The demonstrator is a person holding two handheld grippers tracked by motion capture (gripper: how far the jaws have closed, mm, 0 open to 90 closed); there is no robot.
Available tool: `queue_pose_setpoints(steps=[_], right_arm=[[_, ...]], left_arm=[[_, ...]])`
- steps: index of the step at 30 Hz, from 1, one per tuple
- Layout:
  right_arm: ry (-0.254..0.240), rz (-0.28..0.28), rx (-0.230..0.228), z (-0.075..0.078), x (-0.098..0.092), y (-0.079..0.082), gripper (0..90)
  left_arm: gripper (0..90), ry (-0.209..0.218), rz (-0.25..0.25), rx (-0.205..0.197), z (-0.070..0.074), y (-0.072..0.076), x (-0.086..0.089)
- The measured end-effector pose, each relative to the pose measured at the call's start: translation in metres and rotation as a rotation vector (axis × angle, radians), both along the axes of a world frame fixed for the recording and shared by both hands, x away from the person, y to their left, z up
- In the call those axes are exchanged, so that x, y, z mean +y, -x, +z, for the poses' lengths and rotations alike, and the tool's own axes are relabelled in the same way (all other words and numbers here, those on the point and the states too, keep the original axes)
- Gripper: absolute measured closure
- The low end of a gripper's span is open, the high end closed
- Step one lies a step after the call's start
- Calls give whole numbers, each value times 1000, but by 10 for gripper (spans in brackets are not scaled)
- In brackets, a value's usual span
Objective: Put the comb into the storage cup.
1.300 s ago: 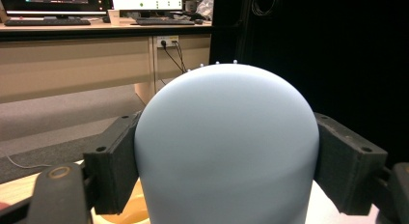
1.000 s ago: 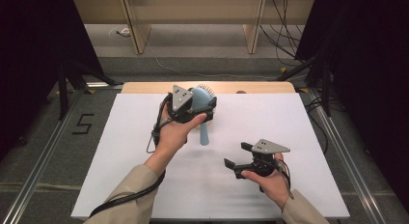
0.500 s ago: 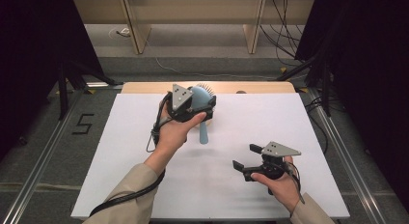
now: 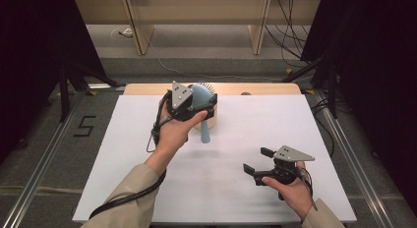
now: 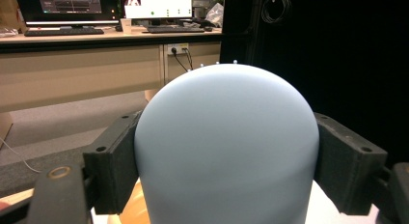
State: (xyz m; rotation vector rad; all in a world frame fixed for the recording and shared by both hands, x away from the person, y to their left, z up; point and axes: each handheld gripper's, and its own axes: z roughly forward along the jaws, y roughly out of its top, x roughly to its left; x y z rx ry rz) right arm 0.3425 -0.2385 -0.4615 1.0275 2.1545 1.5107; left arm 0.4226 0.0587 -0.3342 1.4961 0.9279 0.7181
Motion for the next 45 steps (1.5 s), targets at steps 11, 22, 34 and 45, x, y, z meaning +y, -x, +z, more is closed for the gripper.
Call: queue_pose_setpoints(steps=[11, 22, 34, 45], right_arm=[[-3, -12, 4, 0, -6, 3, 79], [-8, -24, 5, -1, -9, 3, 79], [-6, -30, 10, -3, -10, 4, 79], [-6, -27, 12, -3, -10, 4, 78]], left_arm=[[195, 1, 5, -8, 4, -3, 2], [195, 5, 11, -10, 9, -7, 4], [195, 8, 18, -18, 15, -11, 5], [195, 13, 25, -23, 17, -14, 5]])
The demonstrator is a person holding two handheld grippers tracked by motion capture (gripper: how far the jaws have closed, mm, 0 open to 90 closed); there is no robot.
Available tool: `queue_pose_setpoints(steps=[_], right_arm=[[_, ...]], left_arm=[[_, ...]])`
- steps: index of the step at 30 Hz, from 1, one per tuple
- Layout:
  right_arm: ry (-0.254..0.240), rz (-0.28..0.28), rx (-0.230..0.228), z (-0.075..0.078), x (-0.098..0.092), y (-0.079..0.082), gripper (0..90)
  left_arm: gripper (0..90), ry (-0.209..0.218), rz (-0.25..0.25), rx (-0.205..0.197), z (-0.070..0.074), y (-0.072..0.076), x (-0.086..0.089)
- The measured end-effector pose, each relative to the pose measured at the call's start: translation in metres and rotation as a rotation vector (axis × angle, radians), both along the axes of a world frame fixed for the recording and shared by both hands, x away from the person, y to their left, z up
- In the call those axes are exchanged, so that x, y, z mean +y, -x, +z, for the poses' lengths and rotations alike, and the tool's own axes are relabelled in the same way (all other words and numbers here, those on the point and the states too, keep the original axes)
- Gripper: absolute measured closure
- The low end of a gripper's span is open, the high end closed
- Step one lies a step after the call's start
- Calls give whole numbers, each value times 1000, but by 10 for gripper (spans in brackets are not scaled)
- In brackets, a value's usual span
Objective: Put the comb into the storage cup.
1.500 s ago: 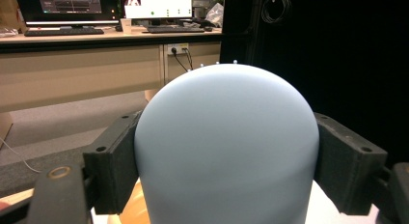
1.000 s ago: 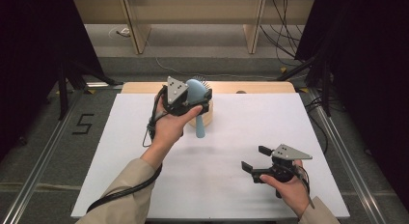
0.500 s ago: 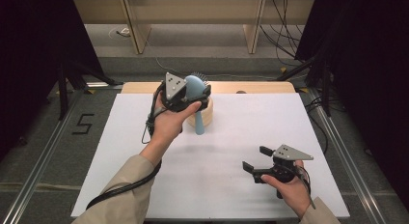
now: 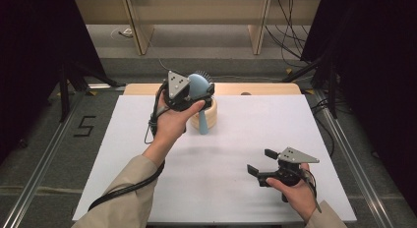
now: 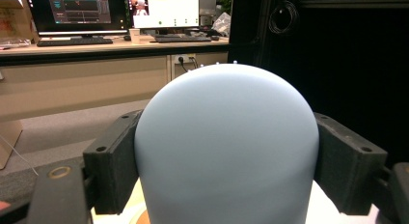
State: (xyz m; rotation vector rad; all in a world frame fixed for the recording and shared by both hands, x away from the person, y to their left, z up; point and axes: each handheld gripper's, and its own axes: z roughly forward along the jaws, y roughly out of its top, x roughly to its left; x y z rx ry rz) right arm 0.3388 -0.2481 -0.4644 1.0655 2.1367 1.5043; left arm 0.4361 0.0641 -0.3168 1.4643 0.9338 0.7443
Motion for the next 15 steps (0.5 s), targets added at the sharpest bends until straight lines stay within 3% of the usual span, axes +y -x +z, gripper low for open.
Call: queue_pose_setpoints(steps=[15], right_arm=[[0, 0, 2, -1, 0, 0, 78]], left_arm=[[196, 0, 15, -3, 2, -5, 3]])
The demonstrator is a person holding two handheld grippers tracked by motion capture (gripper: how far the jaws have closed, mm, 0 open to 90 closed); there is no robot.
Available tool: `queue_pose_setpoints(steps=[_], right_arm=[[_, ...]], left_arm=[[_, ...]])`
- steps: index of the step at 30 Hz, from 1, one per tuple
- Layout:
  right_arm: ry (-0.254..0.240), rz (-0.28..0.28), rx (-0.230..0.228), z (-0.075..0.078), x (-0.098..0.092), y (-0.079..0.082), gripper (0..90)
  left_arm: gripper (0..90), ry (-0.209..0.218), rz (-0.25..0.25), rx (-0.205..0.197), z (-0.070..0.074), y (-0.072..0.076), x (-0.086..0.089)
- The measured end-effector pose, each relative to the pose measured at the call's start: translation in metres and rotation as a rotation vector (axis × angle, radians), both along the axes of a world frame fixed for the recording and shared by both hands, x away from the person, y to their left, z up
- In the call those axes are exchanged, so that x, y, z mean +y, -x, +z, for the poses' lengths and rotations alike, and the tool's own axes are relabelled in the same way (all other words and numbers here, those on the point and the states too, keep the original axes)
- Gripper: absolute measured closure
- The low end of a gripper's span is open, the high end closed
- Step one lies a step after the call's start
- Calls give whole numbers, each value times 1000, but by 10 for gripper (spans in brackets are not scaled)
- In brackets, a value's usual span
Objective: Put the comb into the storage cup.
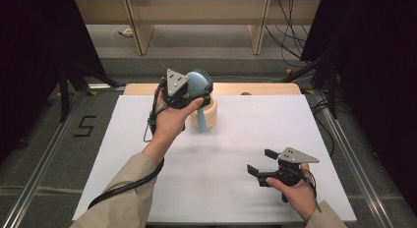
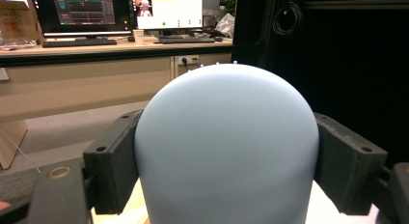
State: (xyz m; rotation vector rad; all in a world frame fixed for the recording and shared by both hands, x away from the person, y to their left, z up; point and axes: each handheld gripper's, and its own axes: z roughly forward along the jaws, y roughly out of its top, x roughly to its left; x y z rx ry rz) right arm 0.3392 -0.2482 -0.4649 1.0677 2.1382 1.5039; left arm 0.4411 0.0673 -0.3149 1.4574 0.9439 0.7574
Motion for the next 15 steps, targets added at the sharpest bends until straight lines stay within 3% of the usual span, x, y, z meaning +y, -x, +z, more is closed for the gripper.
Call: queue_pose_setpoints(steps=[15], right_arm=[[1, 1, 1, 0, 0, 0, 77]], left_arm=[[196, 5, 30, -15, 1, -7, 3]])
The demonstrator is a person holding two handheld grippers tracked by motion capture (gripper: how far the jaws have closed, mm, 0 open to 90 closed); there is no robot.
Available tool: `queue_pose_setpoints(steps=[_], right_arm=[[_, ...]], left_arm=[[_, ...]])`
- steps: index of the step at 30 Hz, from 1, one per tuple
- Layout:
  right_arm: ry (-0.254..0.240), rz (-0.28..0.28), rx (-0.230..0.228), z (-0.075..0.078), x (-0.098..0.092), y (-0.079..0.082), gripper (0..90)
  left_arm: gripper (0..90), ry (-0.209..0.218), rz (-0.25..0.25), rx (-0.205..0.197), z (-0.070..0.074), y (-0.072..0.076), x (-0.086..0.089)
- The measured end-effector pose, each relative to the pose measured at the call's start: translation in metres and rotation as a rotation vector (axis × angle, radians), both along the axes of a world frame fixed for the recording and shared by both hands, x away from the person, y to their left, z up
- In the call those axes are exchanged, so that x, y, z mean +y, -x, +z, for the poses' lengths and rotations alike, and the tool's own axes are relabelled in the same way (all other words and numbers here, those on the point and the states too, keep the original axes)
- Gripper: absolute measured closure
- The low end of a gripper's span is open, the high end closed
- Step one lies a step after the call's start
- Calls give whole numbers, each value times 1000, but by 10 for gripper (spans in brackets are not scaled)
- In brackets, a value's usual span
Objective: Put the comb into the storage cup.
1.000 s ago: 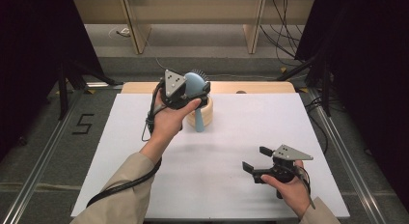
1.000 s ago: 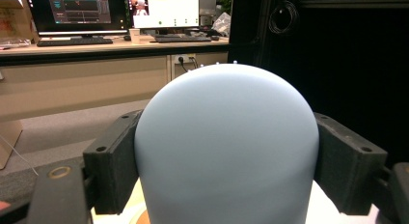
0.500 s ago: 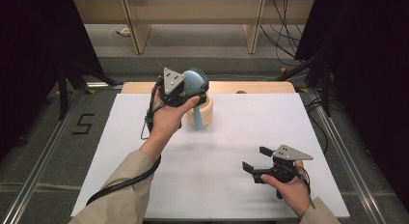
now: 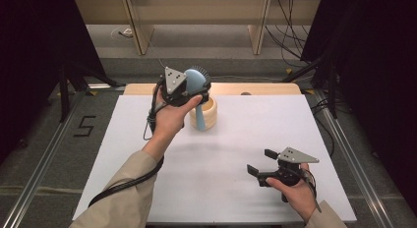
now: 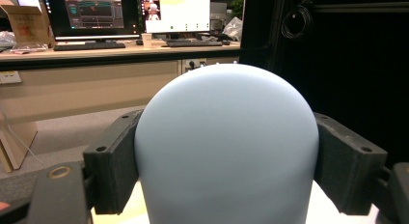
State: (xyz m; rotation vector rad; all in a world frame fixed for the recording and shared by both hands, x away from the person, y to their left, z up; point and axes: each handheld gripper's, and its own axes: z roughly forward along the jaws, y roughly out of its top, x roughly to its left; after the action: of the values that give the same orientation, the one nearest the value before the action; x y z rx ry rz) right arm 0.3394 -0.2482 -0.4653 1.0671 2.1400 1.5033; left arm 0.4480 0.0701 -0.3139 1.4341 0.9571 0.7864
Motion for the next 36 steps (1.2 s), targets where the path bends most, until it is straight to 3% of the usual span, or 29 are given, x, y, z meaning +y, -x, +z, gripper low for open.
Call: queue_pose_setpoints(steps=[36], right_arm=[[-3, 1, 5, -1, 0, 0, 77]], left_arm=[[196, 6, 12, -26, 9, -15, -2]])
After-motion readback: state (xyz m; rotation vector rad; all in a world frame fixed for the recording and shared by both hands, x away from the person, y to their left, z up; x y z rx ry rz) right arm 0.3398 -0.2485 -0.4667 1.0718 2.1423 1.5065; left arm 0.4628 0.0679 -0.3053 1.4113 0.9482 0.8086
